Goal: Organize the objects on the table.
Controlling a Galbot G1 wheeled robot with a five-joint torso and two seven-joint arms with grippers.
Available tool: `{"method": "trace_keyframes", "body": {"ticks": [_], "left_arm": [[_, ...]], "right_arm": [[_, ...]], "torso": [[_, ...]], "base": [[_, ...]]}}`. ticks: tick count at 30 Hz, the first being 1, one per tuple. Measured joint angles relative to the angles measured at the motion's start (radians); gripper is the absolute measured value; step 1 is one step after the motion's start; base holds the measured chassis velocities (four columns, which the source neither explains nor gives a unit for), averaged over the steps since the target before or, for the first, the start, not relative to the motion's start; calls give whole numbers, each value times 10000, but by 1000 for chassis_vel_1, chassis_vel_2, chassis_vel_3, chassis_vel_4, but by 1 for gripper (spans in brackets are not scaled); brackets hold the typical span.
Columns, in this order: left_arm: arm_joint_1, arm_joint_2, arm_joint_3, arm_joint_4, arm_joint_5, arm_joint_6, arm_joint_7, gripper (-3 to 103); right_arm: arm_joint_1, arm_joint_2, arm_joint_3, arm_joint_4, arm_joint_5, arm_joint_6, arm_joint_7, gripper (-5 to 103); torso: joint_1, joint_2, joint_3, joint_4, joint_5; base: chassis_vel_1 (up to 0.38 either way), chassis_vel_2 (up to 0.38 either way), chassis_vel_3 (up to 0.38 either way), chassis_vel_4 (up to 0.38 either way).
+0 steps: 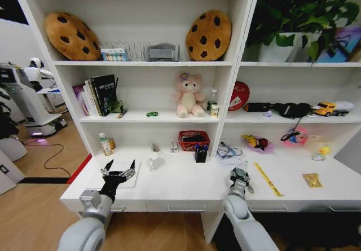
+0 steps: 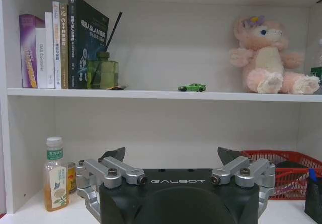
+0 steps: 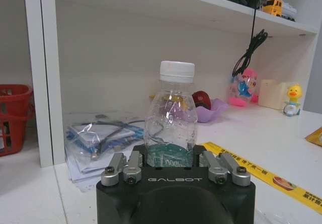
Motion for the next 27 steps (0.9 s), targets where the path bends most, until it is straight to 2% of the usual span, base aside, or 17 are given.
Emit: {"method": "trace_keyframes", "body": {"ticks": [1, 3, 5, 6, 8, 11, 12, 14, 15, 16, 17, 20, 21, 23, 25, 27], "left_arm": [[0, 0, 0, 0, 0, 0, 0, 100], [0, 0, 0, 0, 0, 0, 0, 100], [0, 0, 0, 0, 0, 0, 0, 100], [0, 0, 0, 0, 0, 0, 0, 100], [0, 0, 0, 0, 0, 0, -1, 100], [0, 0, 0, 0, 0, 0, 0, 100], [0, 0, -1, 0, 0, 0, -2, 100], [0, 0, -1, 0, 0, 0, -2, 100], [0, 0, -1, 0, 0, 0, -2, 100], [-1, 0, -1, 0, 0, 0, -1, 100], [-1, 0, -1, 0, 0, 0, -1, 100], [0, 0, 0, 0, 0, 0, 1, 100], [0, 0, 0, 0, 0, 0, 1, 100], [0, 0, 0, 0, 0, 0, 0, 100], [0, 0, 0, 0, 0, 0, 1, 100], [0, 0, 0, 1, 0, 0, 1, 100]], "right_arm": [[0, -45, -6, 132, -28, 0, 0, 41], [-12, -86, -7, 273, -100, 0, 0, 37], [-92, -151, -9, 570, -256, 0, 0, 37], [-196, -205, -9, 842, -363, 0, -4, 30], [-833, -444, -33, 1998, -522, -86, -59, 27], [-1300, -596, -49, 2634, -250, -274, -164, 27], [-1766, -802, -49, 3237, 188, -508, -463, 25], [-2904, -1497, 255, 4717, 1315, -1210, -2289, 25], [-2904, -1497, 255, 4717, 1315, -1210, -2289, 25], [-3307, -1903, 501, 5247, 1531, -1447, -3480, 25], [-3307, -1903, 501, 5247, 1531, -1447, -3480, 25], [-3619, -2538, 1197, 5632, 1485, -1603, -5646, 25], [-3619, -2538, 1197, 5632, 1485, -1603, -5646, 25], [-3619, -2679, 1481, 5753, 1464, -1762, -6152, 25], [-3665, -2783, 1897, 6029, 1468, -2232, -6595, 25], [-3724, -2802, 2054, 6235, 1506, -2462, -6684, 25]], "torso": [[0, 0, 1, 0, -1], [0, 0, 0, 0, 0], [1, 0, 0, 2, 0], [0, 0, 0, 1, 0], [1, 0, 0, 3, -3], [0, 0, -1, 0, 0], [0, 0, -1, -1, 2], [-1, 1, -2, -3, -3], [-1, 1, -2, -3, -3], [-2, 1, -2, -5, -1], [-2, 1, -2, -5, -1], [-1, 1, -2, 2, 0], [-1, 1, -2, 2, 0], [-1, 0, -2, 1, 2], [0, 0, 0, 2, 1], [0, 1, 0, 1, 1]], "base": [[0, 0, 0, 0], [0, 0, 0, 0], [0, 0, 0, 0], [0, 0, 0, 0], [0, 0, 0, 0], [0, 0, 0, 0], [0, 0, 0, 0], [0, 0, 0, 0], [0, 0, 0, 0], [0, 0, 0, 0], [0, 0, 0, 0], [0, 0, 0, 0], [0, 0, 0, 0], [0, 0, 0, 0], [0, 0, 0, 0], [0, 0, 0, 0]]}}
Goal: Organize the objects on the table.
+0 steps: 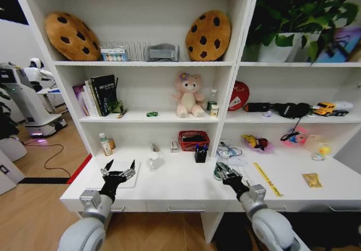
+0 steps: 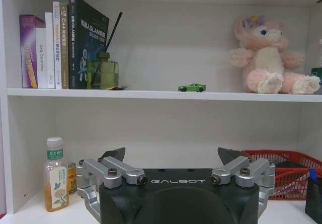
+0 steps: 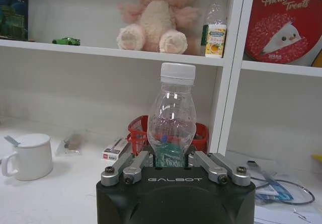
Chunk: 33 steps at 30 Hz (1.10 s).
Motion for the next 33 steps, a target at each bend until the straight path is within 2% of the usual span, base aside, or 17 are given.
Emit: {"method": "trace_keyframes", "body": {"ticks": [4, 14, 22, 25, 27, 30, 33], "left_arm": [[0, 0, 0, -1, 0, 0, 0, 100], [0, 0, -1, 0, 0, 0, 0, 100], [0, 0, 0, 0, 0, 0, 0, 100], [0, 0, -1, -1, 0, 0, 0, 100], [-1, 0, 0, 0, 0, 0, 0, 100], [0, 0, 0, -1, 0, 0, 0, 100], [0, 0, 0, 0, 0, 0, 0, 100]], "right_arm": [[-154, 13, 315, 327, 87, -318, 11, 25], [-139, 128, 386, 286, 101, -247, 85, 25], [46, 136, 99, 280, 115, -232, 140, 25], [55, 123, 46, 288, 115, -218, 186, 25], [44, 121, -18, 349, 138, -165, 308, 25], [15, 121, -62, 451, 275, -166, 421, 25], [-58, 116, -97, 675, 459, -255, 606, 25]], "torso": [[-1, 0, 0, -1, -2], [-1, 0, 0, 1, -3], [-1, 1, 0, -1, -4], [0, 0, 1, -1, 6], [1, -1, 1, -3, -7], [0, 0, 0, -3, 6], [0, 0, 0, 0, -11]], "base": [[0, 0, 0, 0], [-38, -28, 31, 37], [-167, -166, 171, 167], [-187, -175, 208, 190], [-189, -183, 177, 180], [-157, -163, 156, 171], [-160, -174, 180, 159]]}}
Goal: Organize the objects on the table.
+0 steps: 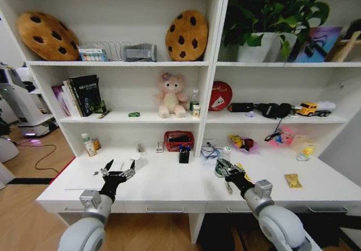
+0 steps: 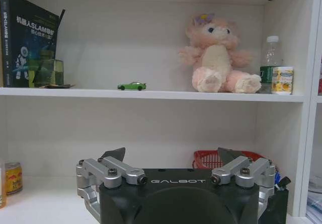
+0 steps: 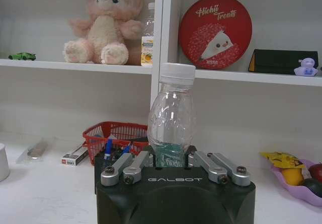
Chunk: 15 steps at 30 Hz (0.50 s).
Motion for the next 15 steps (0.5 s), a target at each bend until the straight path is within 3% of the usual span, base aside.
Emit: {"method": "trace_keyframes", "body": {"ticks": [9, 15], "left_arm": [[0, 0, 1, -1, 0, 0, 5, 100], [0, 0, 1, -1, 0, 0, 7, 100]], "right_arm": [[-794, 175, -89, 544, -114, -111, 286, 24], [-2382, 189, -814, 1475, -565, -358, 865, 24]], "torso": [[1, -1, 0, -3, 17], [0, 0, 0, -2, 10]], "base": [[-153, -146, 149, 147], [-23, -33, 58, 26]]}}
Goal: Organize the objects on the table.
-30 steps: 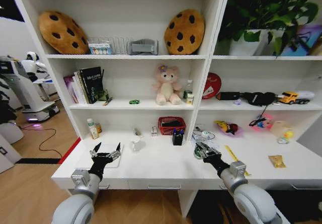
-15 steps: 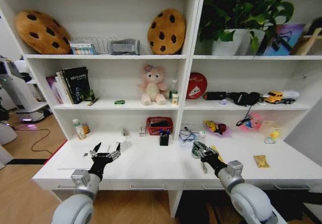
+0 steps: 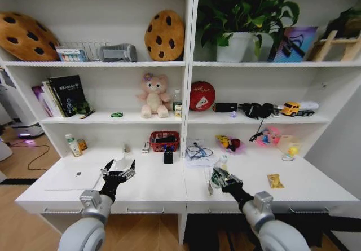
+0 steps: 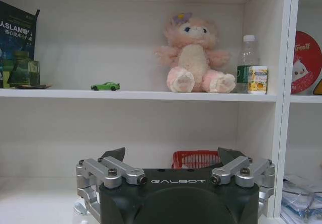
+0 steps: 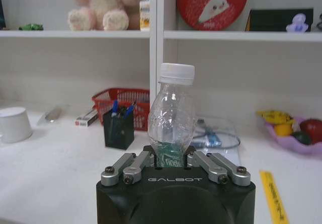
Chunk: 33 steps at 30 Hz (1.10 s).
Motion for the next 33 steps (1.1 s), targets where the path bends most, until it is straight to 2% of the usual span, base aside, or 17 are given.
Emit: {"method": "trace_keyframes", "body": {"ticks": [3, 4, 5, 8, 9, 10, 11, 12, 14, 17, 22, 25, 28, 30, 31, 32, 33], "left_arm": [[0, 0, -2, 0, 0, 0, -4, 100], [0, 1, -3, 1, 0, 0, -4, 100], [0, 1, -3, 1, 0, 0, -4, 100], [0, 0, -3, 0, 0, 0, -5, 100], [0, 0, -3, 0, 0, 0, -5, 100], [0, 1, -3, 1, 0, 0, -5, 100], [0, 0, -2, 1, 0, 0, -5, 100], [0, 0, -2, 1, 0, 0, -5, 100], [0, 1, -2, 0, 0, 0, -6, 100], [0, 1, -2, 0, 0, 0, -6, 100], [0, 0, -2, 1, 0, 0, -10, 100], [-1, 0, 0, 0, 0, 0, -5, 100], [0, 0, -1, 1, 0, 0, -11, 100], [0, 1, -1, 1, 0, 0, -8, 100], [0, 1, -1, 1, 0, 0, -8, 100], [0, 1, -1, 1, 1, 0, -10, 100], [0, 0, 0, 1, 1, -1, -6, 100]], "right_arm": [[-744, -113, -283, 578, 819, -937, 1660, 24], [-887, -223, -288, 624, 1908, -1421, 2689, 24], [-887, -223, -288, 624, 1908, -1421, 2689, 24], [-754, -443, -499, 645, 4970, -1961, 5605, 24], [-754, -443, -499, 645, 4970, -1961, 5605, 24], [-604, -481, -870, 645, 5848, -1874, 6669, 24], [-510, -484, -1138, 646, 6284, -1754, 7187, 24], [-510, -484, -1138, 646, 6284, -1754, 7187, 24], [-135, -271, -2186, 601, 7799, -1096, 8909, 24], [28, 3, -2630, 208, 8411, -584, 9624, 24], [332, 464, -2704, -1070, 8742, 113, 10206, 24], [432, 1237, -2180, -2342, 8278, 58, 9493, 24], [440, 1414, -2019, -2818, 8106, -49, 9189, 24], [661, 1621, -1657, -4784, 7826, -349, 8104, 24], [661, 1621, -1657, -4784, 7826, -349, 8104, 24], [794, 1698, -1563, -5487, 7591, -396, 7564, 24], [1050, 1823, -1474, -6566, 7011, -426, 6435, 24]], "torso": [[0, 0, 0, 1, -6], [-1, 0, 0, -1, -3], [-1, 0, 0, -1, -3], [0, 1, 0, 3, 1], [0, 1, 0, 3, 1], [0, 1, 0, 3, -1], [0, 0, 0, 2, 0], [0, 0, 0, 2, 0], [0, 0, 0, 3, -1], [0, 0, 0, 0, -2], [0, -1, 1, 2, -2], [0, -1, 1, 3, -1], [0, 1, 1, 1, -3], [0, -1, 1, 1, -2], [0, -1, 1, 1, -2], [0, 0, 1, 2, -1], [-1, -1, 1, 1, 2]], "base": [[28, 18, -34, -28], [62, 16, -20, -35], [62, 16, -20, -35], [0, 0, 0, 0], [0, 0, 0, 0], [0, 0, 0, 0], [0, 0, 0, 0], [0, 0, 0, 0], [0, 0, 0, 0], [0, 0, 0, 0], [0, 0, 0, 0], [0, 0, 0, 0], [0, 0, 0, 0], [0, 0, 0, 0], [0, 0, 0, 0], [0, 0, 0, 0], [0, 0, 0, 0]]}}
